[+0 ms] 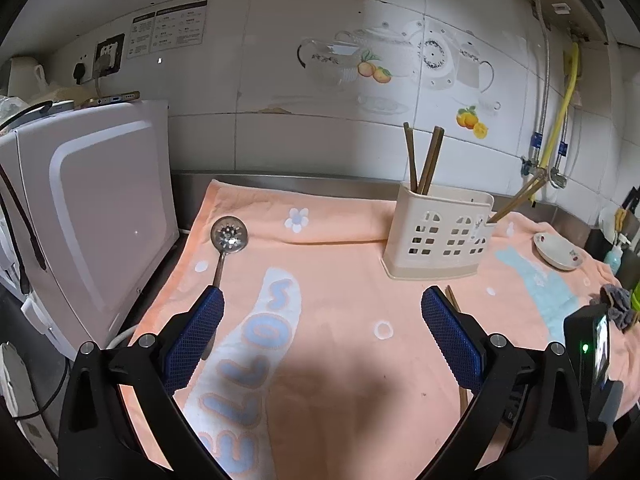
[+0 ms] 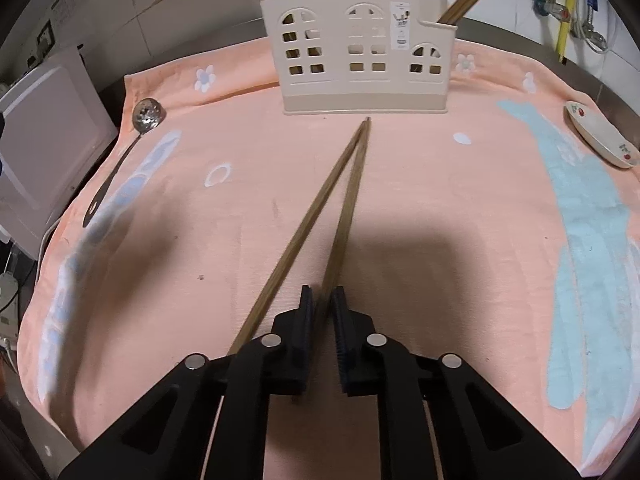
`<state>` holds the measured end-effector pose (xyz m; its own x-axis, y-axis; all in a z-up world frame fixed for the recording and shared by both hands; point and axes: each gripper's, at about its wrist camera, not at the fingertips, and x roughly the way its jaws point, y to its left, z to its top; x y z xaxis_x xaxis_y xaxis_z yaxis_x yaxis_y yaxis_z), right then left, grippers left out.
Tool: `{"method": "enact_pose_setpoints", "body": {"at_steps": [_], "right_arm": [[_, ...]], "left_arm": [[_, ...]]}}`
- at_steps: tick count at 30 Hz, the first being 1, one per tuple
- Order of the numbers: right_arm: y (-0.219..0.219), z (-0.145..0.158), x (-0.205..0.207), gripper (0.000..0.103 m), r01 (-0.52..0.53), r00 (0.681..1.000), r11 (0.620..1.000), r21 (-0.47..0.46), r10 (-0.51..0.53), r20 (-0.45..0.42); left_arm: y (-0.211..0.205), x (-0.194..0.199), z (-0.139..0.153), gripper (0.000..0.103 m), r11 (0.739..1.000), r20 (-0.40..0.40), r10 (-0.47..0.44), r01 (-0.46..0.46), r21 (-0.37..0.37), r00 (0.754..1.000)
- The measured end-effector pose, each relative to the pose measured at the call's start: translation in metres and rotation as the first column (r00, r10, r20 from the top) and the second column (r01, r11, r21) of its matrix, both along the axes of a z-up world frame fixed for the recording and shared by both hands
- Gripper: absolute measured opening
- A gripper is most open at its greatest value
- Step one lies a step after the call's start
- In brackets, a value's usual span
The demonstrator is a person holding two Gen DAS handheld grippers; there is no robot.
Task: Organize utensils
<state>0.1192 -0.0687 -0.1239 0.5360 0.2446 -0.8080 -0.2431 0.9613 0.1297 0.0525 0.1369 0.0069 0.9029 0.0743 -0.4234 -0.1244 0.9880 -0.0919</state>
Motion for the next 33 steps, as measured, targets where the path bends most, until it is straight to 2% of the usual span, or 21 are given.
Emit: {"method": "enact_pose_setpoints", "body": {"at_steps": [8, 17, 29, 31, 33], "right_arm": [[-0.013, 0.002, -0.006, 0.008, -0.004, 1.0, 1.0, -0.015, 0.004, 0.021], [-0.042, 0.0, -0.01, 0.006, -0.027, 0.999, 0.999, -0.019, 0.028, 0.032], [-0.064, -0.002, -0.014, 0.007, -0.081, 0.995, 0.996, -0.032, 0.082, 0.048], [-0.067, -0.002, -0.015, 0.007, -0.089, 0.995, 0.996, -0.028, 0.09, 0.047], [-0.071, -0.002, -0.015, 0.007, -0.101, 0.994, 0.995, -0.018, 0.101, 0.044]], "left_arm": [[-0.013, -0.001, -0.01, 0.098, 0.999, -0.035, -0.033, 0.034, 0.003, 0.999], [-0.04, 0.002, -0.032, 0.098, 0.995, -0.109, -0.096, 0.095, -0.011, 0.989], [-0.079, 0.007, -0.065, 0.096, 0.972, -0.186, -0.231, 0.217, -0.094, 0.955], [-0.088, 0.009, -0.072, 0.087, 0.964, -0.207, -0.261, 0.243, -0.108, 0.943], [-0.098, 0.012, -0.078, 0.083, 0.959, -0.229, -0.281, 0.261, -0.115, 0.932]]}}
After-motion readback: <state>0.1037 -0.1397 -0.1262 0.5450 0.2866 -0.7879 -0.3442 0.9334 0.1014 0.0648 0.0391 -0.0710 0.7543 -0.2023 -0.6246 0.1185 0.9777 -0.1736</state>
